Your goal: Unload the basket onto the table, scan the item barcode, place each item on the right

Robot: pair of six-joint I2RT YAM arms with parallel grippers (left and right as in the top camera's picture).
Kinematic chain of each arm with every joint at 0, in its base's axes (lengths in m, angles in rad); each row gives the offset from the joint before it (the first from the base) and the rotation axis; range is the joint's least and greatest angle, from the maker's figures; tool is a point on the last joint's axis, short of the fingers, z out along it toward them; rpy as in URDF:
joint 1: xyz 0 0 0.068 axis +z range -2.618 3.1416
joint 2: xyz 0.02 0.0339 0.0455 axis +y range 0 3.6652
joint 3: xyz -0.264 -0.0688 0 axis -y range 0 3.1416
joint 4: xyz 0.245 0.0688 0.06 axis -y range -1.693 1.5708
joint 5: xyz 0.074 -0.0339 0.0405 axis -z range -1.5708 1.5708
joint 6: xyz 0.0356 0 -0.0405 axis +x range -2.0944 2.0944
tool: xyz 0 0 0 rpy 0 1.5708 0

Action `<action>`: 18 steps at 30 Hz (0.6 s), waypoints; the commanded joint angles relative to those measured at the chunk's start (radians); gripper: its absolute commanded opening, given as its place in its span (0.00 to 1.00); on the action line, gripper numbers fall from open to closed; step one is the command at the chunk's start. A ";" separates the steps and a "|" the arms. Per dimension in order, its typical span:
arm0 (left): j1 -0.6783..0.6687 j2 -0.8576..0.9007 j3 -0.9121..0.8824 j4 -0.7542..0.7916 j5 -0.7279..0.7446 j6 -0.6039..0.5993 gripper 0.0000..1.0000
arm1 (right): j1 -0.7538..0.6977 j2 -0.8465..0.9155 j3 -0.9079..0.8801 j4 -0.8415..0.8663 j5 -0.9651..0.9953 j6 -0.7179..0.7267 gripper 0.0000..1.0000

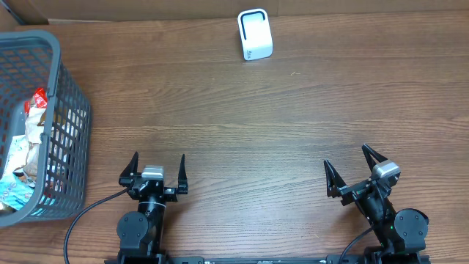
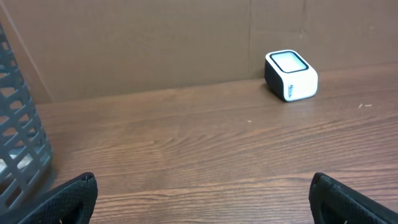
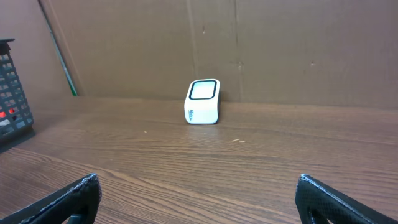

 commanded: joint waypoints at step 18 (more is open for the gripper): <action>0.004 -0.011 -0.003 0.003 0.044 -0.007 1.00 | 0.006 -0.011 -0.010 0.006 0.000 0.004 1.00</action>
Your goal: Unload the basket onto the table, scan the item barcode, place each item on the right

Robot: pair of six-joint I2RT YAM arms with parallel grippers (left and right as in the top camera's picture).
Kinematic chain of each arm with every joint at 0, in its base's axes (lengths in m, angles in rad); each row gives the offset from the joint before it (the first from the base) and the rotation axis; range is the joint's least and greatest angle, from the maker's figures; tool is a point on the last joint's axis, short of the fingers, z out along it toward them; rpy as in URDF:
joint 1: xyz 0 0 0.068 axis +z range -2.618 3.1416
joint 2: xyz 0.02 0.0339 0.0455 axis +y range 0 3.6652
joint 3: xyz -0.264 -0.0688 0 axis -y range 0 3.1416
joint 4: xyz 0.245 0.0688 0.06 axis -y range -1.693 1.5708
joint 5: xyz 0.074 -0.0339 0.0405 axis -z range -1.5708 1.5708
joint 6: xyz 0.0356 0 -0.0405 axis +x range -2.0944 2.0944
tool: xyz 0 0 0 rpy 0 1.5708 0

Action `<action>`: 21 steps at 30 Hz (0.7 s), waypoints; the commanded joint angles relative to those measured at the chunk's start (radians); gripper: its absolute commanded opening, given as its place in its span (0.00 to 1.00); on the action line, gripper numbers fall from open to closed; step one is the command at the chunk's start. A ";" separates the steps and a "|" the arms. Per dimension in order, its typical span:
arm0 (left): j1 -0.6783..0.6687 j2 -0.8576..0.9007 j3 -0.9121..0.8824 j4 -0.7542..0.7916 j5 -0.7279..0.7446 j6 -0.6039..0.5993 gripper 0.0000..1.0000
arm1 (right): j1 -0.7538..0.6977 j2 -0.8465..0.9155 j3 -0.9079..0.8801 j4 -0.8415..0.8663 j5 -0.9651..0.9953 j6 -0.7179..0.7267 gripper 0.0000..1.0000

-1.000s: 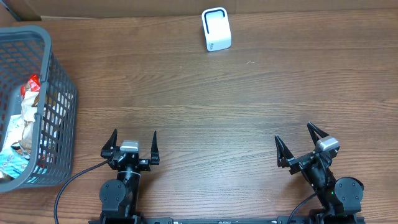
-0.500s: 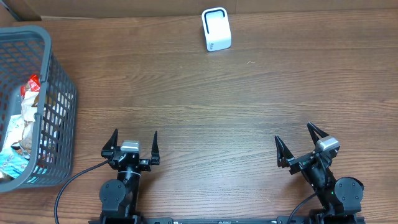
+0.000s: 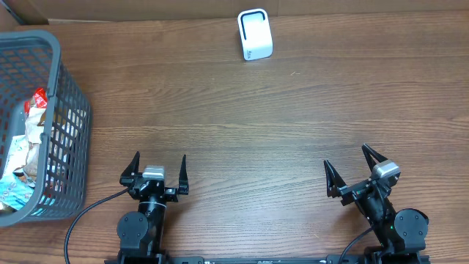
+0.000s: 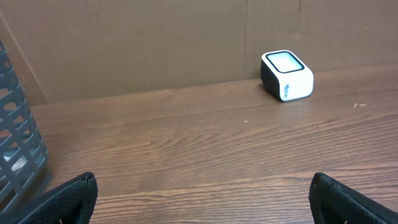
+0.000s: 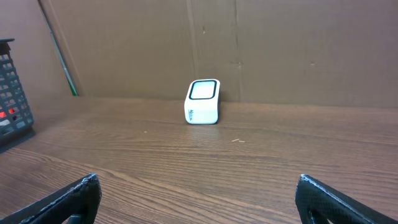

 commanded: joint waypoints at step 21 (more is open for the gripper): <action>0.004 -0.011 0.040 0.002 0.098 -0.093 1.00 | 0.006 -0.011 -0.010 0.006 0.000 0.004 1.00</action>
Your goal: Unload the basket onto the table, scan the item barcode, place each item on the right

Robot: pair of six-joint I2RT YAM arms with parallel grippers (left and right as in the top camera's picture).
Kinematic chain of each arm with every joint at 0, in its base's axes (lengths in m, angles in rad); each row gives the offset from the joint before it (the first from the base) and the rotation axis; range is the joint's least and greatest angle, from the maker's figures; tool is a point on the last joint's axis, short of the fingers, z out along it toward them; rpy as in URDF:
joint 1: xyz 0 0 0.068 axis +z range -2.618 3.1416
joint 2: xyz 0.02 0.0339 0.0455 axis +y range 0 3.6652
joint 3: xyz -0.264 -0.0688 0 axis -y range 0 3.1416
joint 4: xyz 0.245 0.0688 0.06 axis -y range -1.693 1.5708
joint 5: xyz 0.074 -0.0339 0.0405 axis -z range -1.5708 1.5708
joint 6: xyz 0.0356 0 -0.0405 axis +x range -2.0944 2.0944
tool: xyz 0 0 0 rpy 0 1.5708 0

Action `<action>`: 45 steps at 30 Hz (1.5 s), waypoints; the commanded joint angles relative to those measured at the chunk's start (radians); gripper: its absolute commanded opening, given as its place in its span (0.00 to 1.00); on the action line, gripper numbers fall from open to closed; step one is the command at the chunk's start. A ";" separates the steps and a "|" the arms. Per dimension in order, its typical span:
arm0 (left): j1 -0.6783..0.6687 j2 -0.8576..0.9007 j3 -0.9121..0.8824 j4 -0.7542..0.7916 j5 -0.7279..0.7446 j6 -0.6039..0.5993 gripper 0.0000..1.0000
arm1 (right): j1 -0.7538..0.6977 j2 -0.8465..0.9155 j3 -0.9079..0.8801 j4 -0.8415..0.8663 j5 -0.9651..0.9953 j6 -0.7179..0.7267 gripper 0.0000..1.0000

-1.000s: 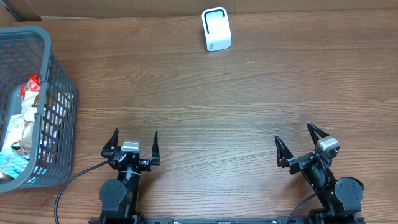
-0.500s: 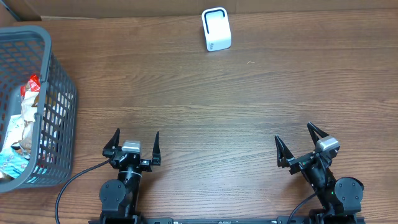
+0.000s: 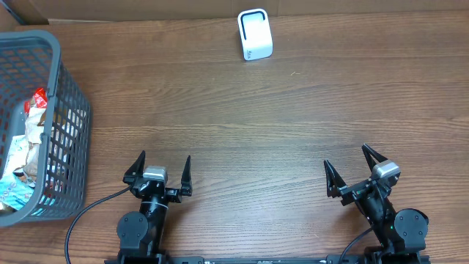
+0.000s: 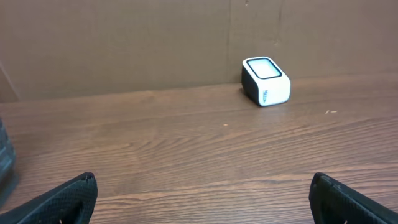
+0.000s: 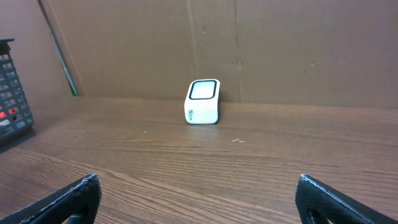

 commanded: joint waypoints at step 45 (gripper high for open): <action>0.006 1.327 1.735 -1.146 0.318 -0.048 1.00 | 0.006 -0.011 -0.010 0.006 0.000 0.004 1.00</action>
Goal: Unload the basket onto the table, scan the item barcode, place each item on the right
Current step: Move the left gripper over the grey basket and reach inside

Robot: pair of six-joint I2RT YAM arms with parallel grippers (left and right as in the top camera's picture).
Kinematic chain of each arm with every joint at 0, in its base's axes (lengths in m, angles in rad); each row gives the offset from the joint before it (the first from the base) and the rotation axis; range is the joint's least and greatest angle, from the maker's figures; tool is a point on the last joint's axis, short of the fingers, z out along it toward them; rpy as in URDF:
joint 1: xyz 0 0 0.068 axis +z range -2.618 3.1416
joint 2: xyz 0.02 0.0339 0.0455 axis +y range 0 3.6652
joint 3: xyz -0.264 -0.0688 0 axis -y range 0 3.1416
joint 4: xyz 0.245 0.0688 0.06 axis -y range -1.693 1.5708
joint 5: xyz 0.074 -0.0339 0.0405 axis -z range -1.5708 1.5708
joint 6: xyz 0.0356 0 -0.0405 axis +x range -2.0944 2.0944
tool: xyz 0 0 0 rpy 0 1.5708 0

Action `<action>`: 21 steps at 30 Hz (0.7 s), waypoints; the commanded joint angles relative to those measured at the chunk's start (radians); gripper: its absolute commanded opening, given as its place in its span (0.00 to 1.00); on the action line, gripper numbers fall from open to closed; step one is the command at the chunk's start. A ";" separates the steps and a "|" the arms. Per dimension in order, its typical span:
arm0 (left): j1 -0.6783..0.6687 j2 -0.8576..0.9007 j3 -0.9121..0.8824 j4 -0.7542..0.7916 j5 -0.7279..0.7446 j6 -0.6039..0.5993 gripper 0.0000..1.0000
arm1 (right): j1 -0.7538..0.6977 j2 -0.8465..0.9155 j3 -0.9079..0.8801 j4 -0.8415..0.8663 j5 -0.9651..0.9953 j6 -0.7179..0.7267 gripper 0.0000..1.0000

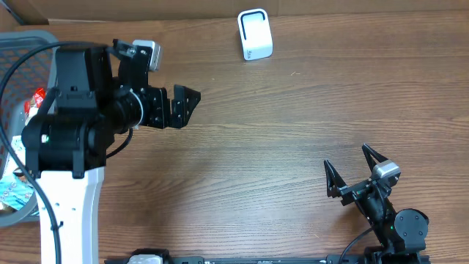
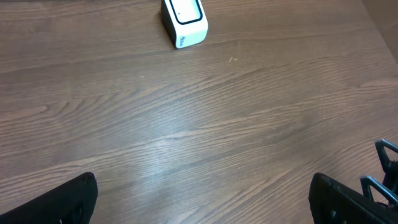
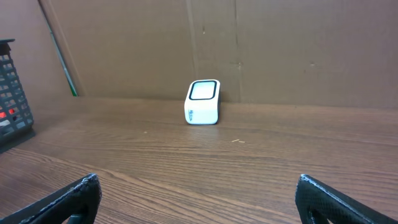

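Note:
The white barcode scanner [image 1: 255,34] stands at the table's far edge; it also shows in the left wrist view [image 2: 183,22] and the right wrist view [image 3: 203,101]. Items, among them a red packet [image 1: 38,97], lie in the grey basket [image 1: 26,38] at the left, half hidden by my left arm. My left gripper [image 1: 185,107] hangs high above the table right of the basket, open and empty [image 2: 202,202]. My right gripper [image 1: 346,157] rests low at the near right, open and empty [image 3: 199,199], facing the scanner.
The basket's corner [image 3: 12,93] shows at the left of the right wrist view. A cardboard wall [image 3: 280,50] backs the table behind the scanner. Bare wooden tabletop [image 1: 293,125] lies between the grippers and the scanner.
My left arm has risen from its low rest at the near left and now reaches high over the table beside the basket, looking down. The right arm has not moved.
Both grippers rested open at the near edge, facing the scanner. The left wrist view then turned a little to the left twice. Now the left arm is raised over the table, still open and empty; the right arm stayed put.

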 commanded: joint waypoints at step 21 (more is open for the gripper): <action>0.464 0.023 0.106 0.064 -0.583 -0.277 0.97 | 0.006 -0.010 -0.010 0.006 0.000 0.005 1.00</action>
